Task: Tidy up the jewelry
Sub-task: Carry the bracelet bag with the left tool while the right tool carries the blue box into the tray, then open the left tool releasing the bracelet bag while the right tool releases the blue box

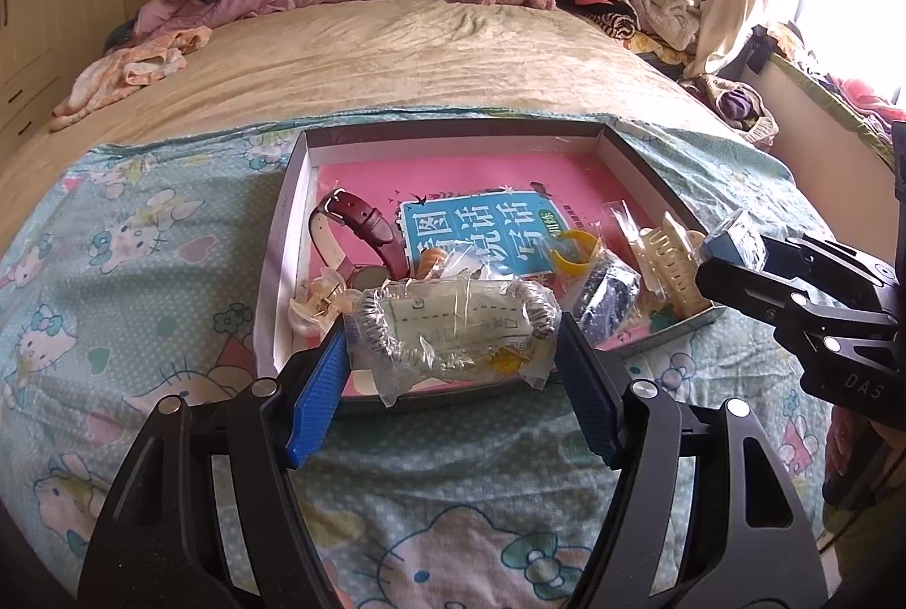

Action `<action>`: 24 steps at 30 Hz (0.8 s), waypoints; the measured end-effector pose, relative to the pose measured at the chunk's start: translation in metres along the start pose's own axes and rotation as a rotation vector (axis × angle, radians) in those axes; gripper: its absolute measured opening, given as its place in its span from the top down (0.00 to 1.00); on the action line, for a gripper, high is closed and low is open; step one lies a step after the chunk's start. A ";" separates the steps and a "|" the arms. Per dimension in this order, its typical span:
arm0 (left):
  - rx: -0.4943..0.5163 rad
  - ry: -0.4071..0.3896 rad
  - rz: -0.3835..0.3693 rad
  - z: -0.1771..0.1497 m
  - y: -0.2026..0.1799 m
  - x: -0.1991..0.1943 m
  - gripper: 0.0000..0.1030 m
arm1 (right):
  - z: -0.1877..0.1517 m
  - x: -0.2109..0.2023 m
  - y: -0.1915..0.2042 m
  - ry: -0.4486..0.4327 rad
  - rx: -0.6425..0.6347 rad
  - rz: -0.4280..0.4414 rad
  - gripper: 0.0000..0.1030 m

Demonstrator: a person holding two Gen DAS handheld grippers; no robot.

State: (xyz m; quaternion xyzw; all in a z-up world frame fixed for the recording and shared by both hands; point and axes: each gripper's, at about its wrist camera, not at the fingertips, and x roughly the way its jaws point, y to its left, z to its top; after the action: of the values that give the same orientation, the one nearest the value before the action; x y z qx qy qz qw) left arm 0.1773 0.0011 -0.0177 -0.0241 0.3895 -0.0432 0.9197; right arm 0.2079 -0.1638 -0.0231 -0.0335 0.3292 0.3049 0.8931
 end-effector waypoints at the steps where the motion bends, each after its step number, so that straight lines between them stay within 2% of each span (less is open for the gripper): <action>1: 0.001 0.001 0.000 0.000 0.000 0.002 0.40 | -0.001 0.002 -0.001 0.003 0.000 0.000 0.57; 15: 0.015 0.052 0.010 -0.004 -0.003 0.025 0.39 | -0.009 0.031 0.001 0.081 0.003 0.003 0.55; 17: 0.017 0.055 0.014 -0.004 -0.003 0.025 0.39 | -0.009 0.030 0.001 0.081 0.009 0.000 0.47; 19: 0.018 0.056 0.014 -0.004 -0.002 0.024 0.38 | -0.009 0.028 0.003 0.076 0.011 -0.001 0.45; 22: 0.015 0.048 0.017 -0.003 -0.002 0.022 0.29 | -0.010 0.018 0.002 0.053 0.017 -0.016 0.37; 24: 0.010 0.040 0.019 -0.003 -0.002 0.018 0.28 | -0.011 0.008 0.001 0.038 0.026 -0.021 0.33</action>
State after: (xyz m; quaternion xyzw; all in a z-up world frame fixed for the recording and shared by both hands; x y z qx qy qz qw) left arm 0.1877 -0.0022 -0.0322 -0.0149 0.4079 -0.0370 0.9122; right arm 0.2064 -0.1617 -0.0366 -0.0312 0.3496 0.2903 0.8902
